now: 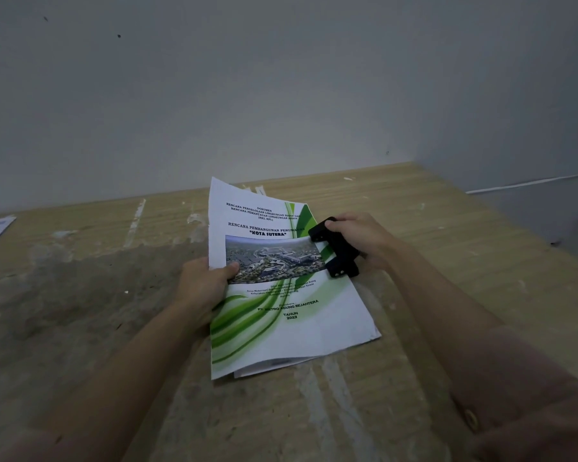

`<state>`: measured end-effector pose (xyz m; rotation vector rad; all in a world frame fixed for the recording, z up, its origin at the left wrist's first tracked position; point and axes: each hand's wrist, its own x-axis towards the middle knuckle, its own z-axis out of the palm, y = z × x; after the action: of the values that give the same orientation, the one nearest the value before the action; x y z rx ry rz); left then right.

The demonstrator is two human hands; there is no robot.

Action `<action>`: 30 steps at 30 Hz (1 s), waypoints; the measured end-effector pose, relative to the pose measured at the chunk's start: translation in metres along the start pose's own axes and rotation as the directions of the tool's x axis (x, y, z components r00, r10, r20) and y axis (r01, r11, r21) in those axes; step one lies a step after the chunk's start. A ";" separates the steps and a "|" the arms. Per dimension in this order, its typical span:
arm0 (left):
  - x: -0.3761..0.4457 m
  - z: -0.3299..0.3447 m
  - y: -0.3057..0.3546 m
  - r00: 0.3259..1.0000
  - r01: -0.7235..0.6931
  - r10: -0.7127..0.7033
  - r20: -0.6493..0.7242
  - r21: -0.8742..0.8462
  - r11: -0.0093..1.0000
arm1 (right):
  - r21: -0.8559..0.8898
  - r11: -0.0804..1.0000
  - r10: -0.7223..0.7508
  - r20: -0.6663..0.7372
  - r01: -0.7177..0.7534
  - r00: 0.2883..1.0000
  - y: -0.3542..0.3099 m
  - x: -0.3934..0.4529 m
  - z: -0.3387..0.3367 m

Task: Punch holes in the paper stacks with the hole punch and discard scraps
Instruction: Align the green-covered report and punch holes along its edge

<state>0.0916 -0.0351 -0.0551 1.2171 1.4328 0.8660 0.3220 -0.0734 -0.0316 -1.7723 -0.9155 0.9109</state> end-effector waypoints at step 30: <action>0.011 -0.001 -0.005 0.999 0.026 -0.027 0.047 0.011 1.000 | -0.654 0.740 0.039 -0.193 -0.158 0.980 -0.002 0.021 0.024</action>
<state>0.0896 -0.0250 -0.0620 1.2156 1.4142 0.8079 0.3105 -0.0450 -0.0416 -2.4915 -1.1323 0.4952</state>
